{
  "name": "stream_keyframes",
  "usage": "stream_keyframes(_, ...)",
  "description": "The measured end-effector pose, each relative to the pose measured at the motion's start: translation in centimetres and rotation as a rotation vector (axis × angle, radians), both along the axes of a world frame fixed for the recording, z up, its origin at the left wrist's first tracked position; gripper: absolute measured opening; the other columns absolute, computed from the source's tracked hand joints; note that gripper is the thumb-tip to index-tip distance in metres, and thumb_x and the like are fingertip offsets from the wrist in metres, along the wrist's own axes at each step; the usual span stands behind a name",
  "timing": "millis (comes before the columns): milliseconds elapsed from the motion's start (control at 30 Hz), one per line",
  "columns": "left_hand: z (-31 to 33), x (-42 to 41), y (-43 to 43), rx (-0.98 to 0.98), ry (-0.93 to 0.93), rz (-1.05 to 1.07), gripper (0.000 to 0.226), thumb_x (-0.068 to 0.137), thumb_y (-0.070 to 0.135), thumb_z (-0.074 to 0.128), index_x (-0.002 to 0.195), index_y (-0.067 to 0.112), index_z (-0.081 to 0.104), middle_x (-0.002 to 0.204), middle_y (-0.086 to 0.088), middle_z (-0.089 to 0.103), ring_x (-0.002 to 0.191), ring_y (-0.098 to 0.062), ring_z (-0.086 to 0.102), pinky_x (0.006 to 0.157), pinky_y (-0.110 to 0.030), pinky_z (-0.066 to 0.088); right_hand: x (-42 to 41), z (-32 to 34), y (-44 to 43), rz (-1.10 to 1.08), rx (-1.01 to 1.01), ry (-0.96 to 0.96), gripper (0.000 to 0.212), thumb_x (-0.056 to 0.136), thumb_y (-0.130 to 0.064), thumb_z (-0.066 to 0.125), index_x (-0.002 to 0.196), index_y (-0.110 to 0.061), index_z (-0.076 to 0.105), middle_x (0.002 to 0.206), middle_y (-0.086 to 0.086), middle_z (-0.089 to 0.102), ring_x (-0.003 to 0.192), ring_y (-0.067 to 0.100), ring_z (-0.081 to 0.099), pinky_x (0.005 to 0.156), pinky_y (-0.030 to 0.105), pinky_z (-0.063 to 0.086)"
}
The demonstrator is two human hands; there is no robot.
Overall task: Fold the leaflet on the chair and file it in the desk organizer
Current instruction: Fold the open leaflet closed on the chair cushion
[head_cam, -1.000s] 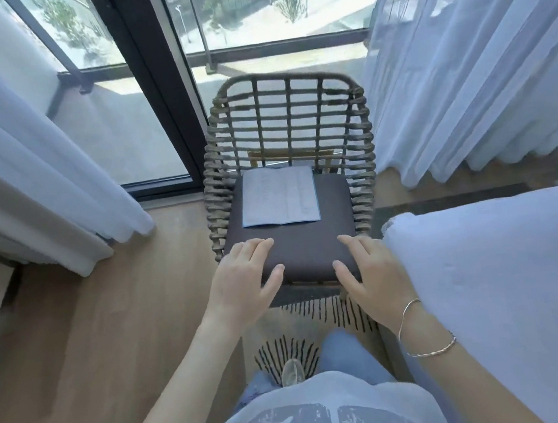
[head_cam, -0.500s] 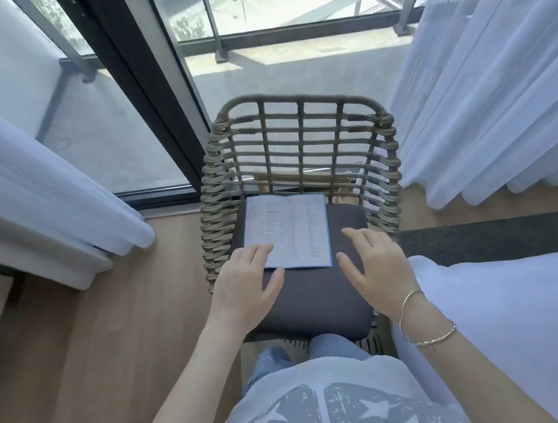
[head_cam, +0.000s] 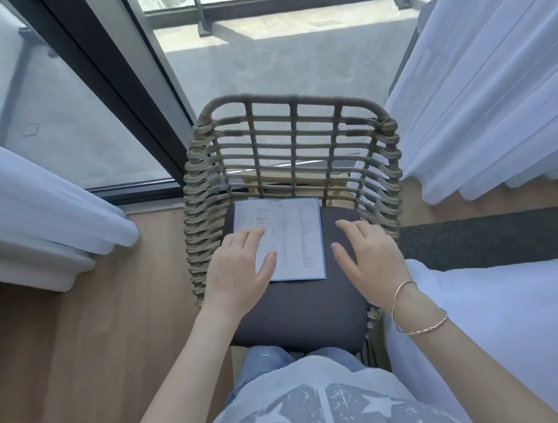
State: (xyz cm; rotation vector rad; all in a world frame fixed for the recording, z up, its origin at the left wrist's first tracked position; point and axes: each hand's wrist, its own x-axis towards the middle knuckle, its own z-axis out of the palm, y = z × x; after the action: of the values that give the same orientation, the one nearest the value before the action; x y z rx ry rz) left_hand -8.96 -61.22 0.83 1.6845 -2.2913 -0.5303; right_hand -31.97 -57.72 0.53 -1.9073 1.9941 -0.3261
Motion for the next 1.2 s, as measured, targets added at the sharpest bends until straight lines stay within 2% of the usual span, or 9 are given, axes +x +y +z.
stream_keyframes(200, -3.8, 0.9, -2.8, 0.024, 0.018, -0.010, 0.045, 0.090, 0.030, 0.053, 0.125, 0.003, 0.063, 0.119, -0.010, 0.069, 0.108, -0.029, 0.061, 0.085, -0.040, 0.049, 0.9, -3.3, -2.4, -0.034, -0.015, -0.018, 0.038, 0.093, -0.021, 0.061, 0.126, -0.003, 0.060, 0.115, 0.016, 0.066, 0.100, 0.039, 0.061, 0.082, 0.049, 0.050)
stream_keyframes(300, -7.6, 1.1, -4.7, -0.005, 0.040, -0.042, 0.043, 0.090, 0.028, 0.050, 0.119, 0.000, 0.065, 0.112, -0.012, 0.071, 0.103, -0.031, 0.064, 0.087, -0.041, 0.049, 1.1, -6.8, -4.0, -0.060, -0.053, -0.033, 0.037, 0.091, -0.015, 0.063, 0.125, 0.000, 0.060, 0.120, 0.019, 0.065, 0.110, 0.040, 0.060, 0.090, 0.051, 0.050)
stream_keyframes(467, -18.5, 1.2, -7.5, 0.007, 0.031, -0.043, 0.043, 0.090, 0.023, 0.055, 0.124, -0.002, 0.063, 0.124, -0.017, 0.066, 0.114, -0.033, 0.061, 0.098, -0.044, 0.046, 1.9, -17.0, -6.8, -0.080, 0.006, -0.056, 0.041, 0.092, -0.013, 0.060, 0.131, 0.003, 0.056, 0.133, 0.023, 0.059, 0.124, 0.043, 0.053, 0.100, 0.054, 0.045)
stream_keyframes(633, -30.0, 1.5, -8.5, 0.076, 0.015, -0.035, 0.049, 0.088, 0.015, 0.063, 0.133, -0.003, 0.056, 0.137, -0.022, 0.058, 0.127, -0.041, 0.052, 0.106, -0.056, 0.039, 3.0, -28.6, -8.0, -0.057, 0.030, -0.050, 0.048, 0.094, -0.014, 0.055, 0.140, -0.002, 0.049, 0.144, 0.017, 0.053, 0.136, 0.045, 0.042, 0.110, 0.056, 0.037)
stream_keyframes(767, -39.1, 1.7, -8.3, 0.127, -0.037, -0.018, 0.057, 0.090, 0.022, 0.056, 0.143, 0.002, 0.047, 0.150, -0.017, 0.045, 0.141, -0.038, 0.038, 0.118, -0.053, 0.021, 4.0, -37.3, -8.1, -0.026, 0.068, -0.020, 0.051, 0.095, -0.024, 0.044, 0.143, -0.007, 0.047, 0.149, 0.013, 0.049, 0.141, 0.042, 0.037, 0.111, 0.060, 0.033)
stream_keyframes(900, -46.2, 2.2, -7.7, 0.126, -0.151, -0.057, 0.063, 0.095, 0.035, 0.048, 0.151, 0.012, 0.034, 0.159, -0.008, 0.033, 0.147, -0.031, 0.026, 0.120, -0.050, 0.012, 4.7, -44.2, -8.0, 0.022, 0.127, 0.070, 0.056, 0.096, -0.033, 0.034, 0.150, -0.017, 0.036, 0.157, 0.006, 0.037, 0.148, 0.033, 0.026, 0.118, 0.055, 0.021)
stream_keyframes(1033, -49.9, 2.6, -7.0, 0.097, -0.200, -0.063, 0.062, 0.097, 0.039, 0.041, 0.153, 0.014, 0.031, 0.161, -0.006, 0.028, 0.149, -0.030, 0.021, 0.120, -0.050, 0.011, 4.7, -48.1, -7.6, 0.034, 0.124, 0.124, 0.057, 0.098, -0.035, 0.034, 0.153, -0.023, 0.030, 0.160, 0.003, 0.032, 0.149, 0.030, 0.020, 0.119, 0.056, 0.014)
stream_keyframes(1200, -51.1, 2.5, -6.8, 0.047, -0.253, -0.065, 0.062, 0.098, 0.039, 0.037, 0.154, 0.013, 0.029, 0.162, -0.004, 0.021, 0.149, -0.030, 0.018, 0.120, -0.052, 0.011, 4.6, -49.9, -7.2, 0.028, 0.066, 0.178, 0.057, 0.098, -0.035, 0.033, 0.153, -0.024, 0.027, 0.160, 0.003, 0.033, 0.149, 0.030, 0.021, 0.119, 0.055, 0.011)
